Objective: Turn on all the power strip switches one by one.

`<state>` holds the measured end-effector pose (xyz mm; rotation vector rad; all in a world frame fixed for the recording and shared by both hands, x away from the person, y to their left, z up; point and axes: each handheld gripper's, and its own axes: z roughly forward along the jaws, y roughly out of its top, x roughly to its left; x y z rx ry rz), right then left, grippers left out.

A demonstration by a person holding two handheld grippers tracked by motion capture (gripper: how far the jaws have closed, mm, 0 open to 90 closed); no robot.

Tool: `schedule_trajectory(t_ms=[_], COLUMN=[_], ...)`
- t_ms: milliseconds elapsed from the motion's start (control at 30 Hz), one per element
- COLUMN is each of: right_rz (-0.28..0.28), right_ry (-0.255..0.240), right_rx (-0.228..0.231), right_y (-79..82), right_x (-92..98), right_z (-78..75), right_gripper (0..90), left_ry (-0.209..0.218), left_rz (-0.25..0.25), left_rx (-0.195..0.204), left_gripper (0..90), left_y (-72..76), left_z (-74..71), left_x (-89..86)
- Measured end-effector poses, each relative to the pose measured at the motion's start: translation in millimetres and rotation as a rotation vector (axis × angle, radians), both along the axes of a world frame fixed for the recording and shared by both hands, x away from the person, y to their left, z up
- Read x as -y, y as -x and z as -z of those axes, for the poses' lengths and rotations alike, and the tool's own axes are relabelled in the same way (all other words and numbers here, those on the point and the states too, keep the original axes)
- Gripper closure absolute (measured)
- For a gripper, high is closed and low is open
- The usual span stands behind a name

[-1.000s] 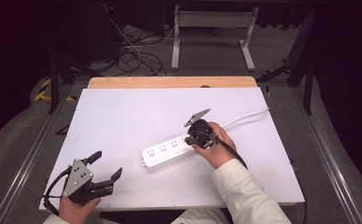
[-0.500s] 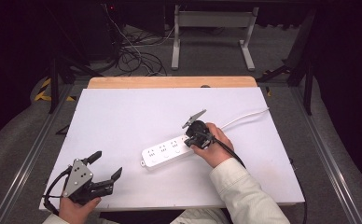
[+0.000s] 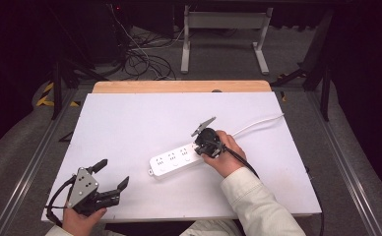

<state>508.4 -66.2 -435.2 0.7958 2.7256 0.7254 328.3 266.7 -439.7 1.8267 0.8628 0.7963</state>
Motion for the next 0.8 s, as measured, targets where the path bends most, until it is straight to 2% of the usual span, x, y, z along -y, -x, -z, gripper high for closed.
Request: schedule_trajectory(t_ms=[433,533,800], right_rz=[0.027,0.023,0.034], right_ry=[-0.022,-0.002,0.009], right_rx=[-0.017,-0.001,-0.006], right_y=[-0.5,1.5,1.4], right_x=[1.5,-0.3,-2.4], right_z=[2.3,2.5,3.4], right_gripper=[90.0,90.0,90.0], left_ry=[0.002,0.003,0.002], left_rz=[-0.003,-0.002,0.001], left_rx=[0.001,-0.002,-0.001], left_gripper=[17.0,17.0,17.0], left_y=[0.2,0.3,0.4], left_z=[0.2,0.4,-0.1], left_x=[0.8,1.0,-0.2])
